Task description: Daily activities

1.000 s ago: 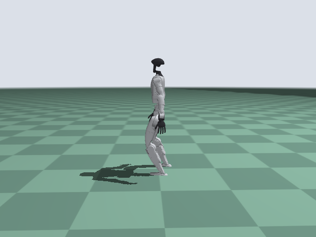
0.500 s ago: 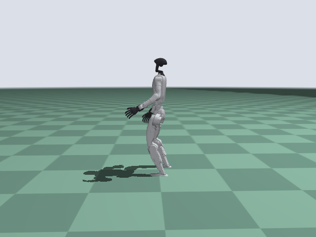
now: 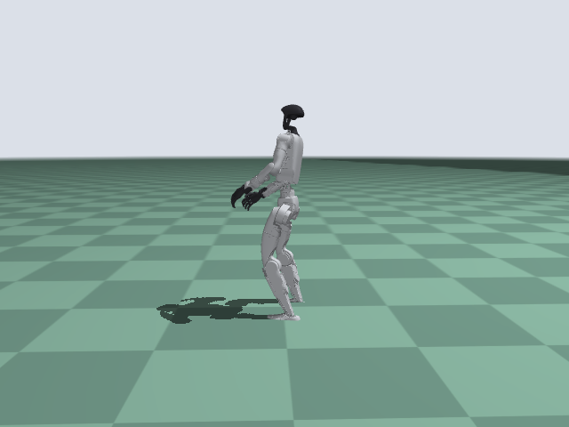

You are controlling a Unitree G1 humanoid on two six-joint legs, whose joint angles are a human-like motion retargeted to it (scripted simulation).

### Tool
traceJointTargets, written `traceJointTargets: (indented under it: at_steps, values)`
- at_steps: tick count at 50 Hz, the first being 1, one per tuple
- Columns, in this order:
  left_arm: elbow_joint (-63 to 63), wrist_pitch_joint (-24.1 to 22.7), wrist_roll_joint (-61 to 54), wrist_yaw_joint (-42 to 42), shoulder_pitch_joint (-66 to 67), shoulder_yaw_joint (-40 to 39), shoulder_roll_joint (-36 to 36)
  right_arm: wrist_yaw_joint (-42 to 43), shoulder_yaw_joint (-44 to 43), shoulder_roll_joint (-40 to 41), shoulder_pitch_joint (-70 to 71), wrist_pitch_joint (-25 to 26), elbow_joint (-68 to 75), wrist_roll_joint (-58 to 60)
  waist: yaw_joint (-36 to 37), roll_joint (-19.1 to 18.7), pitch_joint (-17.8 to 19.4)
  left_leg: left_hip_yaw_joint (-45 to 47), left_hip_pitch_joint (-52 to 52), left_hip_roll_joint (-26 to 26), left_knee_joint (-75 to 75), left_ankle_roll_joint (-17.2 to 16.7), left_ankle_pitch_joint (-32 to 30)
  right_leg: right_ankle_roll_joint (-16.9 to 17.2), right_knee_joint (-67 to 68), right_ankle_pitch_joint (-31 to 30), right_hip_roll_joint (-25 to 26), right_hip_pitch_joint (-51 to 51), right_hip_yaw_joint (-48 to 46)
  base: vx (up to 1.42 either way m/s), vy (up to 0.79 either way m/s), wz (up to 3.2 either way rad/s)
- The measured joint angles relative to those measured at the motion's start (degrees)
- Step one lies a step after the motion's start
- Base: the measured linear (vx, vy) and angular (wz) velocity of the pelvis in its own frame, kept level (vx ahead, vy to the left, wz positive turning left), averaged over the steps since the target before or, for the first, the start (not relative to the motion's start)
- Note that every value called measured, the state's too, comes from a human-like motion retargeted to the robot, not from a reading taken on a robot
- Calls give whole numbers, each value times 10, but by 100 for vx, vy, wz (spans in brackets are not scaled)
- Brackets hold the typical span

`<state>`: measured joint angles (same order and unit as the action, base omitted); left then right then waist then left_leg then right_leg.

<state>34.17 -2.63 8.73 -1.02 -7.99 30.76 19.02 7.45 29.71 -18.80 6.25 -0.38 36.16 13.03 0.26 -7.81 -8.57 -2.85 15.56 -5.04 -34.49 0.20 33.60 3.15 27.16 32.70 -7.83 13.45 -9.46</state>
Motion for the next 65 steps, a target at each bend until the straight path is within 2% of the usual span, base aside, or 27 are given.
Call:
traceJointTargets:
  at_steps: [8,16,29,42,65]
  values:
    - [150,16,57,-44,82,15,-23,12,-45,-22,-26,-27,-103,-7,-15,-15,2,8,10,-12,-22,12,22,0,21,11,5,11,-4,0,0,0]
    - [200,9,76,-45,130,-17,-18,23,-102,-45,-60,-26,-137,-4,-7,-11,-2,12,13,-8,-5,18,21,5,14,6,-3,14,-17,0,0,0]
    - [163,-9,94,-56,185,-54,43,12,-141,-65,-91,-13,-3,0,15,10,-3,16,10,5,23,21,8,9,10,-2,-21,14,-34,0,0,0]
    - [109,-25,111,-67,211,-69,96,-13,-128,-72,-79,-12,134,12,24,33,1,23,3,8,37,18,-1,9,9,-5,-27,12,-37,0,0,0]
    - [40,-43,122,-26,246,-89,152,-37,-86,-35,-41,-23,216,32,20,65,-2,41,-20,-3,74,13,-22,2,-37,-25,-11,-6,-30,0,0,0]
